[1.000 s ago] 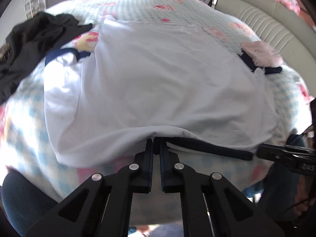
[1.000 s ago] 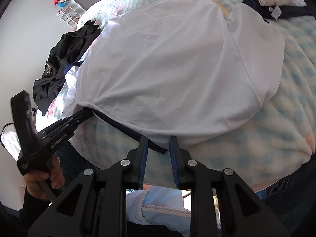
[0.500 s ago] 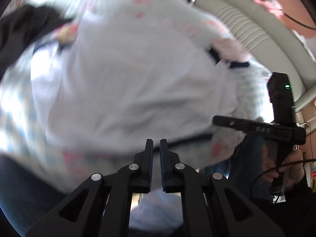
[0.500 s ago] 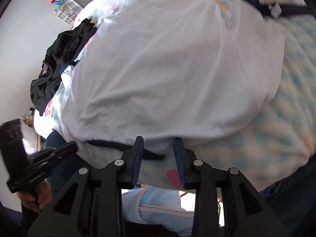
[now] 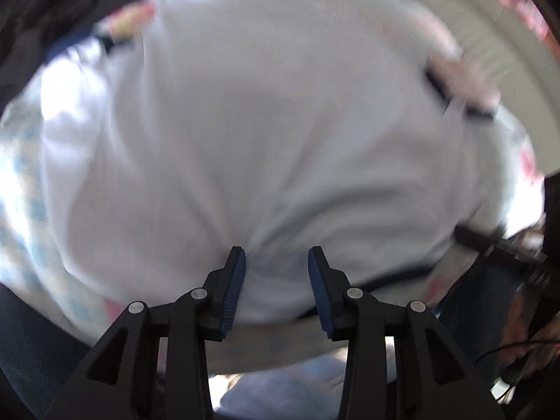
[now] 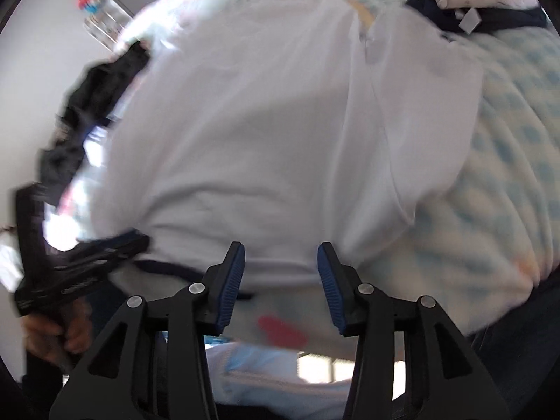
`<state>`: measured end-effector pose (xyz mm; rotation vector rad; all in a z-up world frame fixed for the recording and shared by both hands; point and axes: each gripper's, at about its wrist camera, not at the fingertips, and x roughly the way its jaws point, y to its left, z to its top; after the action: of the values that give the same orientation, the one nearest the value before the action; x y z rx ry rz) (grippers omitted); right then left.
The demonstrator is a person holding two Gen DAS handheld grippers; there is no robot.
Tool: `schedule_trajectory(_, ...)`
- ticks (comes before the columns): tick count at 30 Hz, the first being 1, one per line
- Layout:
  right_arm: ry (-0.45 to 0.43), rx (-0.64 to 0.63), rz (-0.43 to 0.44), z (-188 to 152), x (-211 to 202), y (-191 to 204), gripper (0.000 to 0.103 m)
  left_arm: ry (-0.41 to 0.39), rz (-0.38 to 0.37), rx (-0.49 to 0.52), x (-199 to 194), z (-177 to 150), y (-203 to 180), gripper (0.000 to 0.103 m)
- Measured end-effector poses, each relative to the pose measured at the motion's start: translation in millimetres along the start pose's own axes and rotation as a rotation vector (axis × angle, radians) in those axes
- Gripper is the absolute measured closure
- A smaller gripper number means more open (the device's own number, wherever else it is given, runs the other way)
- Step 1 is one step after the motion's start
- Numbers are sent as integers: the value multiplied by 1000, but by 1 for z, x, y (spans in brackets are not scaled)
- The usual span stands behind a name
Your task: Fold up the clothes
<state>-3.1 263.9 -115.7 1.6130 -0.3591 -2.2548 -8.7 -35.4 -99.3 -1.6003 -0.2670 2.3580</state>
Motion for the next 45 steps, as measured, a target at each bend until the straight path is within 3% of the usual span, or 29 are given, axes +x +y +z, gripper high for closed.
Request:
schedule_trajectory(2,-40,-53,-47,11,-8,6,58,-79,-21,-4,-7,16,-10,63)
schedule_trajectory(4,-48,-74,-124,25,-1,7,58,-62,-31,5,8,28,-17,63)
schedule_trajectory(8,22,-31,-103,34,27,1,58,57,40,26,40,18,-17,63)
schedule_trajectory(13,25,37,-39,-7,33,-20,62,52,5,26,28,-10,-12,61)
schedule_trajectory(17,4,16,-32,-13,10,-16,63,-44,-97,23,2,0,-14,61)
schedule_trajectory(19,-58,-39,-45,-1,-2,-3,63,-84,-59,32,3,12,-12,61)
schedule_trajectory(21,-111,-69,-58,12,-5,6,58,-38,-12,7,15,16,-7,61)
schedule_trajectory(23,-77,-33,-67,21,9,3,58,35,25,-27,30,11,0,61)
schedule_trajectory(25,-17,5,-86,18,25,-7,59,47,41,-33,31,-1,7,61)
schedule_trajectory(28,13,24,-79,-4,33,-20,62,13,10,-1,22,-1,1,62)
schedule_trajectory(32,-21,41,-27,-22,8,-25,61,-33,-36,46,12,0,-10,61)
schedule_trajectory(34,-78,69,4,-19,-8,-27,61,-56,-59,70,6,1,-15,61)
schedule_trajectory(37,-117,115,-21,0,-12,-36,58,-122,-63,95,10,17,-40,61)
schedule_trajectory(40,-152,161,-51,19,-14,-46,58,-96,-127,64,23,27,-61,61)
schedule_trajectory(44,-197,259,-84,27,-29,-75,57,-82,-161,155,27,34,-93,61)
schedule_trajectory(45,-196,289,-89,28,-31,-83,52,-81,-167,162,27,35,-97,61)
